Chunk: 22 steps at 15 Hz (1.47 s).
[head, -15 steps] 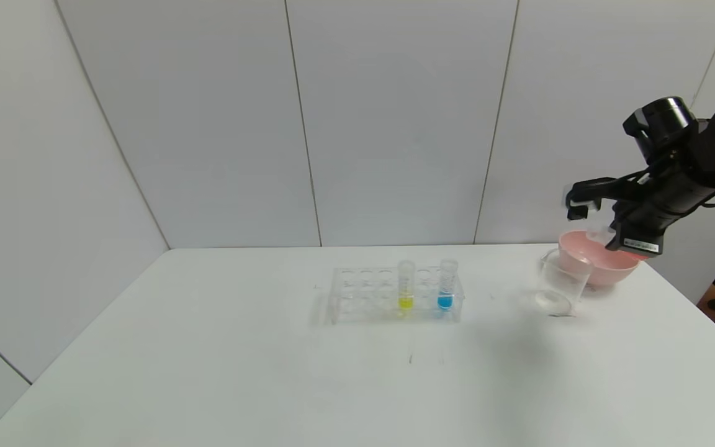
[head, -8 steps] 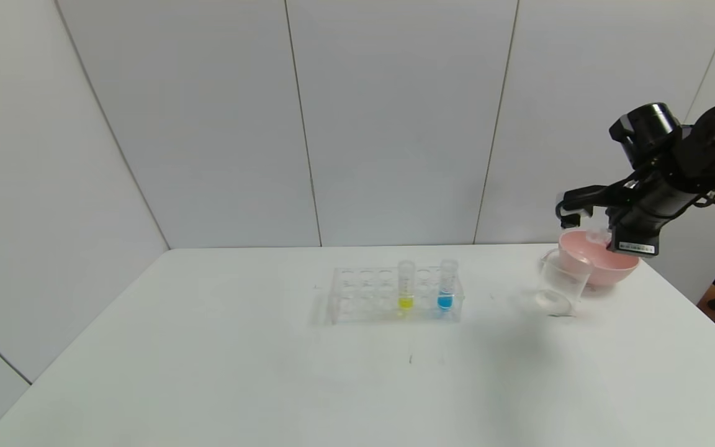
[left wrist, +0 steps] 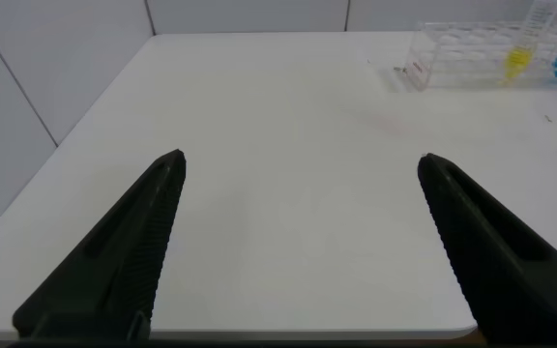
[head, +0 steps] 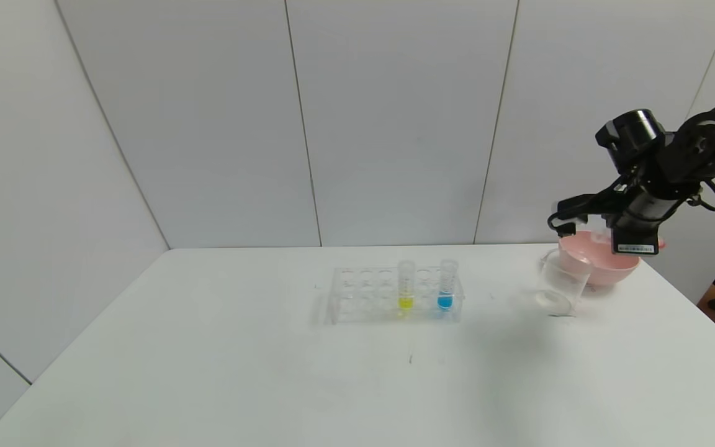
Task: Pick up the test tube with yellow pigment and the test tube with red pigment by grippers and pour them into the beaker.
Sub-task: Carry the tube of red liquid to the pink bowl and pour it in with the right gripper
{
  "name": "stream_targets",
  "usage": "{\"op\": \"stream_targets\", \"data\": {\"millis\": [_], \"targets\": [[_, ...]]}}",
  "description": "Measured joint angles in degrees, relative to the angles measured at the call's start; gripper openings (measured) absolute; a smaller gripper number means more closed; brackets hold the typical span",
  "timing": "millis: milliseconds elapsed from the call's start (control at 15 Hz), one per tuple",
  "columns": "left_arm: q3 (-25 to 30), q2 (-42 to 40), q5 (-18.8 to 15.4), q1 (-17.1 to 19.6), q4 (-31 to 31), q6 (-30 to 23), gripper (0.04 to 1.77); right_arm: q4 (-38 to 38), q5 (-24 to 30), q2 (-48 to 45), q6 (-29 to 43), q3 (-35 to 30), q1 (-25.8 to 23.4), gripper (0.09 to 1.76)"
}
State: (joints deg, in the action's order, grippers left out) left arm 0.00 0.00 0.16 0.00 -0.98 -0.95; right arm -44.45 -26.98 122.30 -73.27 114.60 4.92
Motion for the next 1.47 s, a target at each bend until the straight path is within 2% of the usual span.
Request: {"op": "stream_targets", "data": {"millis": [267, 533, 800, 1200, 1333, 1467], "targets": [[0.0, 0.0, 0.0, 0.0, 0.0, 0.0, 1.72, 2.22, -4.02, 0.48, -2.79, 0.0, 1.46, 0.48], [0.0, 0.0, 0.0, 0.0, 0.0, 0.02, 1.72, 2.28, -4.92, 1.33, -3.32, 0.0, 2.1, 0.48], [0.0, 0.0, 0.0, 0.0, 0.0, 0.0, 1.72, 3.32, -9.25, 1.62, -6.49, 0.0, 2.57, 0.48], [0.0, 0.0, 0.0, 0.0, 0.0, 0.0, 1.72, 2.99, -10.26, 1.16, -8.96, 0.0, 4.5, 0.48], [0.0, 0.0, 0.0, 0.0, 0.0, 0.0, 1.72, 2.73, -14.68, 0.96, -10.84, 0.0, 5.51, 0.48], [0.0, 0.0, 0.0, 0.0, 0.0, 0.0, 1.72, 3.01, -15.53, 0.89, -11.45, 0.0, 6.16, 0.48]]}}
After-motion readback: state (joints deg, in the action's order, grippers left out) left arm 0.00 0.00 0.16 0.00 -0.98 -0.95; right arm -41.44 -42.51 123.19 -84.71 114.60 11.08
